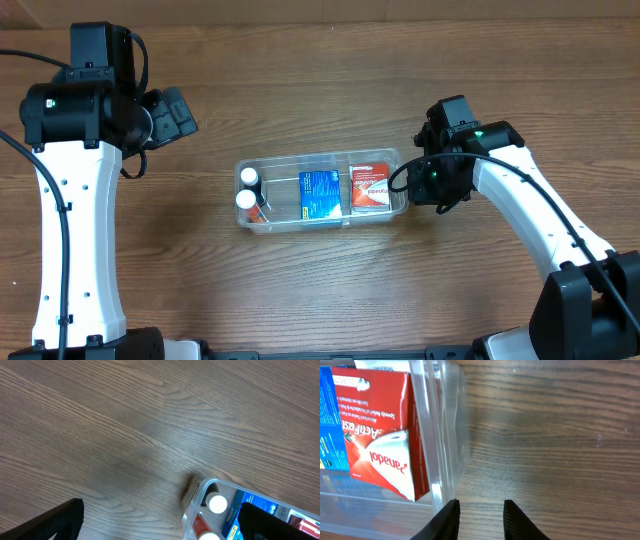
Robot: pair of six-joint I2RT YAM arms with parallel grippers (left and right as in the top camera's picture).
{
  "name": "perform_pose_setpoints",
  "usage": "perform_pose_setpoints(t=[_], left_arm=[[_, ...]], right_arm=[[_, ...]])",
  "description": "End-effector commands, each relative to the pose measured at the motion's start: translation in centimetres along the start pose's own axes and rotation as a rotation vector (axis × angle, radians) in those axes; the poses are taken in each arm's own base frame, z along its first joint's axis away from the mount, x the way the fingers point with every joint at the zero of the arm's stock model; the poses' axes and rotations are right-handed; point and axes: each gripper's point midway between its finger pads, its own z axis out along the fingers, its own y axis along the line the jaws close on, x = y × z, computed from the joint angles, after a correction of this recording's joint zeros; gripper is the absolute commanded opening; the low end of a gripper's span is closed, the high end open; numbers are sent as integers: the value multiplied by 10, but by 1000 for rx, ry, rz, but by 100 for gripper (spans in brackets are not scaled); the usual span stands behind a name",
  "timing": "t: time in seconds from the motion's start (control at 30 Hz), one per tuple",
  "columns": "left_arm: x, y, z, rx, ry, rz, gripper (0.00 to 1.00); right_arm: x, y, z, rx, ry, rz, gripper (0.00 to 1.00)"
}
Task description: Pack container
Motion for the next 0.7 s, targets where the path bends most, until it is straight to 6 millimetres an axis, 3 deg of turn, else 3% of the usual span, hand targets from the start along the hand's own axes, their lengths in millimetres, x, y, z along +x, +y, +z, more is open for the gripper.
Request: perform_pose_setpoints(t=[0.0,0.13,0.23,0.27,0.3,0.33,0.5,0.67], left_arm=[[-3,0,0,1,-5,17,100],[-3,0,0,1,-5,17,100],[-3,0,0,1,-4,18,100],[-3,0,0,1,-4,18,100],[-3,0,0,1,-5,17,100],[-3,0,0,1,-4,18,100],[-3,0,0,1,-5,18,100],[6,2,-1,-4,31,43,100]], right_arm=[[-9,-1,1,10,-39,-17,33],[-44,-19,-15,119,-178,-10,38],[-83,-22,-48,153,-326,-3,44],[-95,-20,-60,151,-374,-3,52],[-116,-14,-86,141,-460,-4,91],[-126,-13,-100,139,-505,-2,98],[-151,-10,-160,105,-646,37,100],[-138,-25,-186,88,-657,177,100]])
